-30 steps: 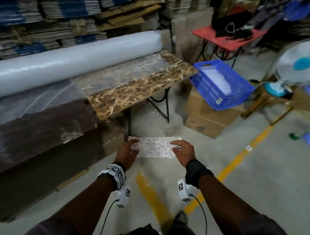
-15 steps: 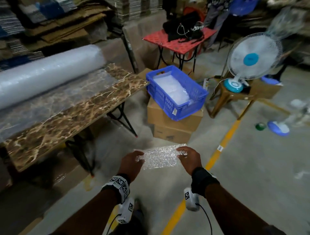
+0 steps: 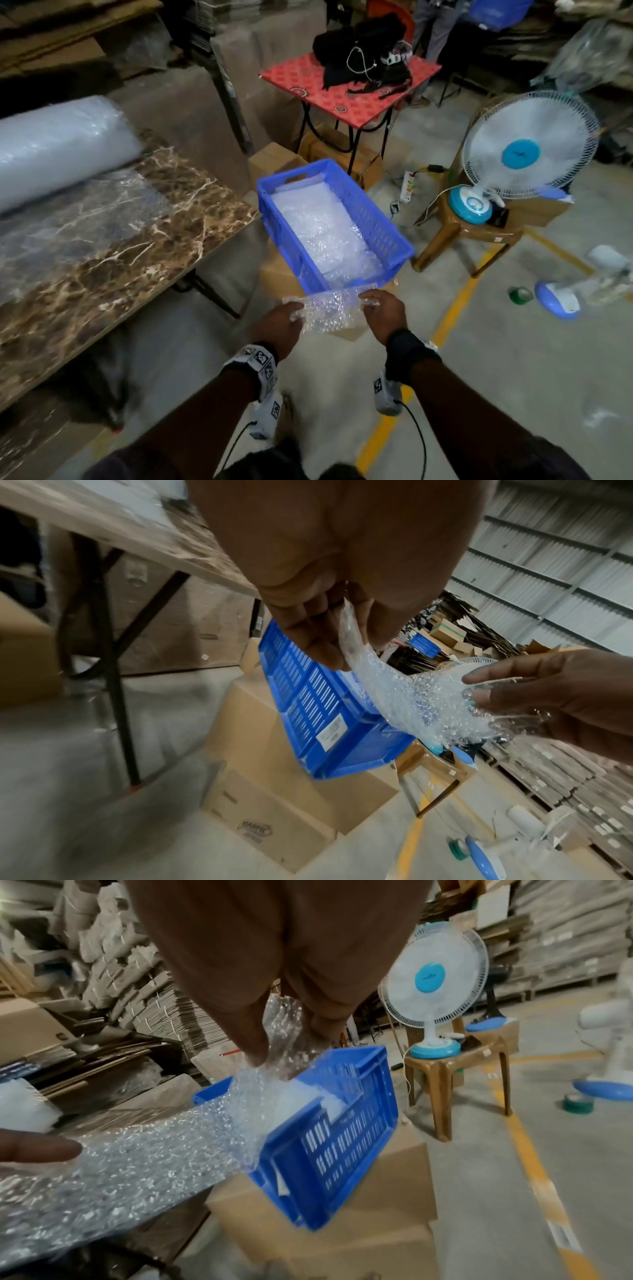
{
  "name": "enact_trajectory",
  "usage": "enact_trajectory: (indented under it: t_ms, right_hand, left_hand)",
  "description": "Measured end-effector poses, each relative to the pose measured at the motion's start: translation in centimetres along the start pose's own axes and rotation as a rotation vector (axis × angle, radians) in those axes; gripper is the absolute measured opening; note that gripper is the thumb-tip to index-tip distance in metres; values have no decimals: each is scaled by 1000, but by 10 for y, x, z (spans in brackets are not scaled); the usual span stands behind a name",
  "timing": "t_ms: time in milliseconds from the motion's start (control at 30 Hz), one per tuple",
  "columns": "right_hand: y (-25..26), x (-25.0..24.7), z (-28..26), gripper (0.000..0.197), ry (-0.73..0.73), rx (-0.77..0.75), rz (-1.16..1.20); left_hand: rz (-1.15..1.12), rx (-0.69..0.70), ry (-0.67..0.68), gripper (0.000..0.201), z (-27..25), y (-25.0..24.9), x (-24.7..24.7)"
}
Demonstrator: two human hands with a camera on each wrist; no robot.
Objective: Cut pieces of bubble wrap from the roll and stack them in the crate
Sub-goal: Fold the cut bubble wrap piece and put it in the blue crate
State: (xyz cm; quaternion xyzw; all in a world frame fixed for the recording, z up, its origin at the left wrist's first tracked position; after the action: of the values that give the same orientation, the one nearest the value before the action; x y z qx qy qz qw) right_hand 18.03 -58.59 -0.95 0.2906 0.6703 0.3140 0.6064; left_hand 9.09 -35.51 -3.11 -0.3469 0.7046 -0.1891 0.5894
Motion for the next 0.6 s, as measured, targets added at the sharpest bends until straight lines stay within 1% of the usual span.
enact_trajectory:
  t_ms: [67, 167, 200, 233, 267, 300, 367, 467, 533, 600]
  right_hand:
    - [1, -7, 38, 21, 0, 5, -47]
    - [-3, -12, 96, 19, 7, -12, -91]
    - [-4, -13, 118, 17, 26, -11, -108]
    - [-7, -12, 139, 16, 63, -7, -150]
    - [-11, -9, 160, 17, 132, -10, -233]
    - [-17, -4, 180, 20, 232, -10, -337]
    - [-25, 7, 216, 29, 423, -16, -524]
    - [-36, 23, 265, 34, 620, -47, -652]
    - [-47, 34, 290, 35, 742, -61, -706]
    - [-59, 46, 310, 35, 853, -59, -744]
  left_hand:
    - [33, 8, 36, 42, 33, -17, -1]
    - [41, -4, 76, 62, 84, -44, 1]
    - [54, -20, 97, 64, 102, -51, 3]
    - [88, -22, 114, 59, 120, -56, 9]
    - [122, -37, 130, 50, 135, -62, 13]
    - [135, -41, 109, 41, 152, -68, 17]
    - [142, -31, 106, 32, 186, -76, 27]
    - [353, -191, 273, 38, 227, -76, 48]
    - [440, -271, 340, 40, 247, -75, 61]
    - [522, -325, 377, 38, 264, -72, 70]
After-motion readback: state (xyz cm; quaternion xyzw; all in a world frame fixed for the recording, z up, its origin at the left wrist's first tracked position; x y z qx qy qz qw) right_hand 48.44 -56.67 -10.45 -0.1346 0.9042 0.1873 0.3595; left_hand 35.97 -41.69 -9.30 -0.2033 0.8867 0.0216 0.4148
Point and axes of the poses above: each hand's wrist, its own z-axis towards the middle knuckle, its own x-axis out of the palm, y = z × x, the point moved 4 cm from there along z, towards the middle knuckle, and after that the axes turned 5 degrees about z, right-handed, at the moved point
